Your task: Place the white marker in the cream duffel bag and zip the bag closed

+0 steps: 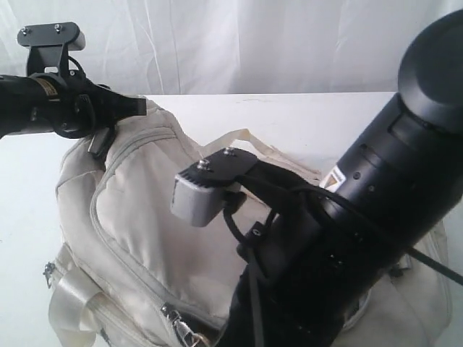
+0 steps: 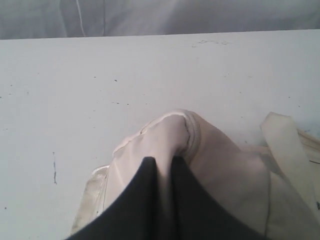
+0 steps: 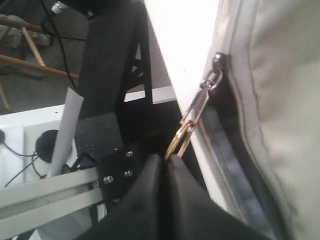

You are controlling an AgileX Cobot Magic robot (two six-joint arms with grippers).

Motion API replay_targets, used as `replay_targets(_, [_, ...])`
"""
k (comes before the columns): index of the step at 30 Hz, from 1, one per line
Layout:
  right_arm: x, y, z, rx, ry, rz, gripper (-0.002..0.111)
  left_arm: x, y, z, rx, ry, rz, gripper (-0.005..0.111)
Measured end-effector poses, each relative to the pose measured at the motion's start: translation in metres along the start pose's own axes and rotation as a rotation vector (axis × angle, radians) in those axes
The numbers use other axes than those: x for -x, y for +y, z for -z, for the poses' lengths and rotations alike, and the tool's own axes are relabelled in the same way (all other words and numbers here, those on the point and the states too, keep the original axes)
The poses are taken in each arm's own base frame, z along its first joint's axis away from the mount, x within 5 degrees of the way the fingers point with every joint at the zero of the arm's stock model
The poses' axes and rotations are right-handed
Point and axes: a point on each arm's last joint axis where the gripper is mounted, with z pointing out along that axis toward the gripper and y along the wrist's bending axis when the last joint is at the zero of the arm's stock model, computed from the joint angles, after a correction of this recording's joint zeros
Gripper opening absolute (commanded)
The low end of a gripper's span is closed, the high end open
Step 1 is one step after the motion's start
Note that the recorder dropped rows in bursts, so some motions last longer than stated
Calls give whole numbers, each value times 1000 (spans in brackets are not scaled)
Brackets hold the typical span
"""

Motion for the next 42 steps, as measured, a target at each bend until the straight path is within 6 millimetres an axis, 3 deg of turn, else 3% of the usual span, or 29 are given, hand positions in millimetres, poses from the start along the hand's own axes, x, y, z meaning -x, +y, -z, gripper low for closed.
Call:
replay_targets(8, [0, -4, 7, -112, -80, 7, 0, 1, 6, 0, 18, 4, 7, 2])
replay_targets(10, [2, -5, 7, -128, -101, 8, 0, 1, 6, 0, 19, 4, 5, 13])
replay_targets(14, [4, -7, 7, -151, -129, 10, 0, 4, 6, 5, 16, -10, -21, 53])
replay_targets(16, [5, -8, 7, -158, -139, 12, 0, 8, 5, 10, 14, -28, -33, 62])
replay_targets(24, [9, -11, 9, -192, -185, 15, 0, 12, 6, 34, 43, 34, -16, 59])
replay_targets(29, [10, -11, 9, -201, -197, 20, 0, 23, 3, 73, 54, 30, 11, 59])
replay_targets(36, [12, -13, 9, -216, -214, 43, 0, 17, -18, 122, -14, 125, 59, 59])
replay_targets(42, [12, -13, 9, -216, -214, 45, 0, 5, -39, 140, -104, 227, 65, 59])
